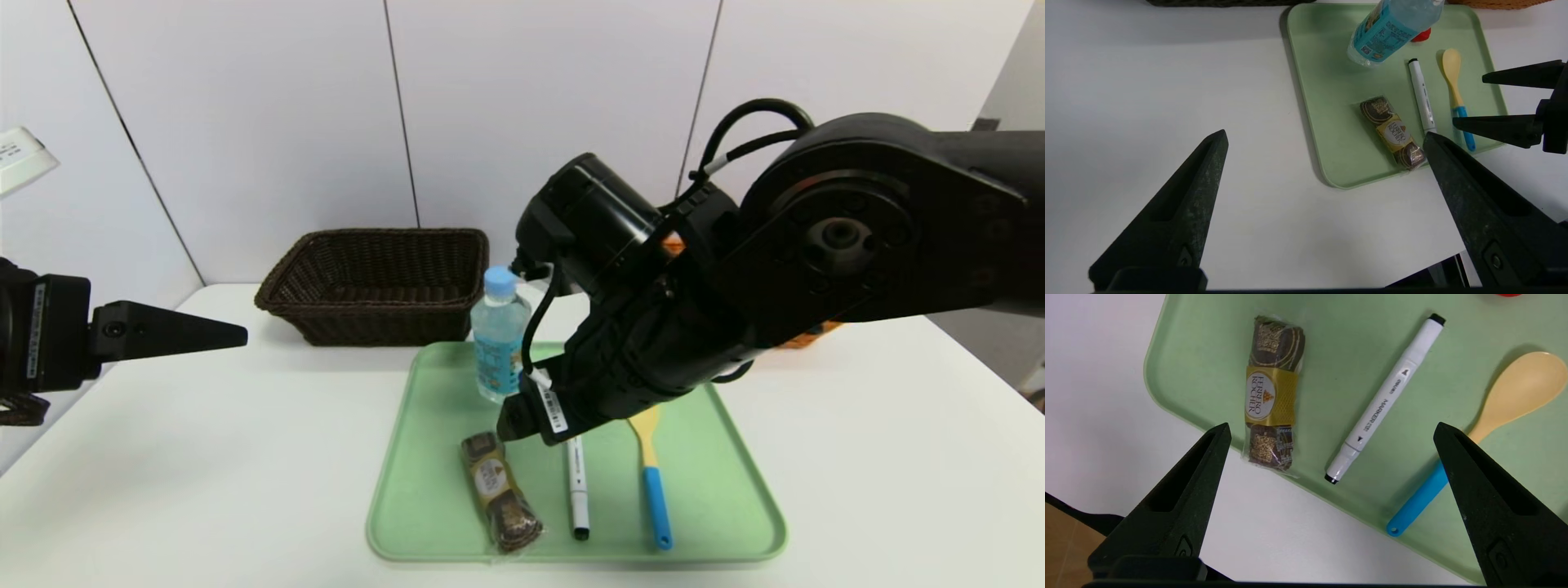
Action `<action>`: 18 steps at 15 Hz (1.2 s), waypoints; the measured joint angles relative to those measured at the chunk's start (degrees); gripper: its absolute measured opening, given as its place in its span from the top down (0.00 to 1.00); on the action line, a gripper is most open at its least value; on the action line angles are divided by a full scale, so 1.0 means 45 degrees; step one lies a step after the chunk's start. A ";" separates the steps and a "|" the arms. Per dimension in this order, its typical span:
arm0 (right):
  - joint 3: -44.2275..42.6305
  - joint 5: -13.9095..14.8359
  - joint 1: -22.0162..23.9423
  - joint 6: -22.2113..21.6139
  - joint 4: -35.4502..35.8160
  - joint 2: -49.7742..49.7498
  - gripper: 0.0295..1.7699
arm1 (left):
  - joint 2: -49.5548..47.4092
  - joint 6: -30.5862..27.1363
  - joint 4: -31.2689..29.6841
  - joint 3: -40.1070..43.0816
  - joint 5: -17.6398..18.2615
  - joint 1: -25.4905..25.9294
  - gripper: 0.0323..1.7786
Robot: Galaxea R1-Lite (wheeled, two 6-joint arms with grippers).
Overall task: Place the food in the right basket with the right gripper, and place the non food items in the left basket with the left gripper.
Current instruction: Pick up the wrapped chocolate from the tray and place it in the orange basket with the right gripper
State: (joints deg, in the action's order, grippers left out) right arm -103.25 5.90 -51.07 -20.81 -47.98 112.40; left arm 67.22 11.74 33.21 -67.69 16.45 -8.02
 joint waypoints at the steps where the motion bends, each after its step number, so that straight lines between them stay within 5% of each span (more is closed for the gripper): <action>1: -0.0054 -0.0003 -0.0116 0.0027 0.0024 0.0111 0.03 | 0.0003 -0.0005 0.0087 0.0038 -0.0005 0.0000 0.05; 18: -0.1059 0.0274 -0.1146 -0.0079 -0.0049 0.2324 0.03 | -0.0298 -0.0049 0.0642 0.0287 0.0000 -0.0016 0.05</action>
State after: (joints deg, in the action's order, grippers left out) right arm -108.02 7.13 -56.22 -21.16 -48.20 122.86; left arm 65.88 11.52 36.10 -66.40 16.45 -8.09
